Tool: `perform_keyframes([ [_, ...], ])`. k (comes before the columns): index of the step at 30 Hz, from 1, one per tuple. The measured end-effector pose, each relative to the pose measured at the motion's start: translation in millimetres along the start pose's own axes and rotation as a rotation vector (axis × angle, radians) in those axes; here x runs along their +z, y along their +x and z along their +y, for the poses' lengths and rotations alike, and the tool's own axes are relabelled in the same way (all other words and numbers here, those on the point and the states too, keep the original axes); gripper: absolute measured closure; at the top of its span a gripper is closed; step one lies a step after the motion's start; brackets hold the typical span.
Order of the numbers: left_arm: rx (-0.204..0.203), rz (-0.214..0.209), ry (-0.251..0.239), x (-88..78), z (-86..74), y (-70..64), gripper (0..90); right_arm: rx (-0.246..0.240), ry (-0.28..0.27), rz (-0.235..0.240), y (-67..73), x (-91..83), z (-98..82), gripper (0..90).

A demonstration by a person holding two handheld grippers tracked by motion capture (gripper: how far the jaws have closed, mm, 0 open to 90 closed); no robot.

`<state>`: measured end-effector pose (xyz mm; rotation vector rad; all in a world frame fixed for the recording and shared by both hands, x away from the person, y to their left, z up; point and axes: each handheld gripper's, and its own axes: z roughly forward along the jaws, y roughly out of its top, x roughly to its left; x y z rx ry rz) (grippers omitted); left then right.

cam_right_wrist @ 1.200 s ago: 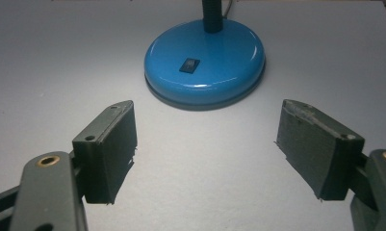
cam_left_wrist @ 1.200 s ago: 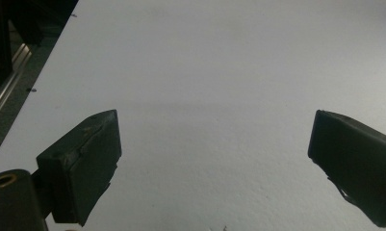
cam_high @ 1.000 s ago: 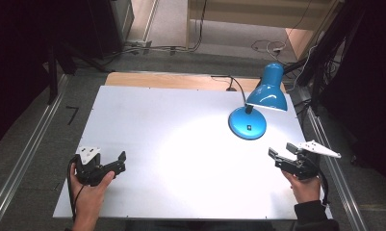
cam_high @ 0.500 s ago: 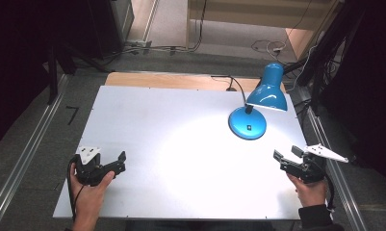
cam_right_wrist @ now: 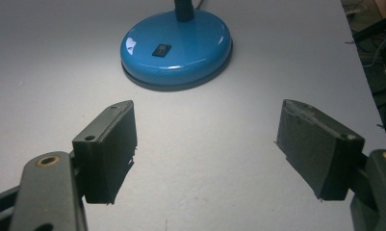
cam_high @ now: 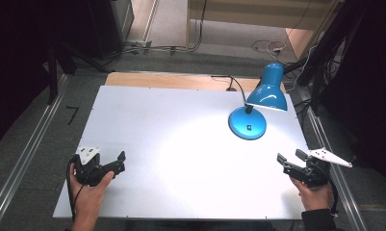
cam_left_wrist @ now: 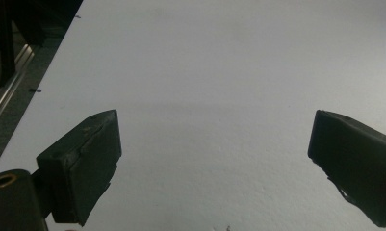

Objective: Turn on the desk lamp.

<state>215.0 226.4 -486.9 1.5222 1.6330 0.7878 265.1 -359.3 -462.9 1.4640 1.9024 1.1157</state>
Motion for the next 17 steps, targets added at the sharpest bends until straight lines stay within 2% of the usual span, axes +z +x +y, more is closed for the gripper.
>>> perform_keyframes([
  [17, -0.009, 0.007, 0.003, -2.7, -1.7, 4.6, 5.0, 0.018, 0.013, -0.034, -8.3, -7.7, -8.9, 19.8],
])
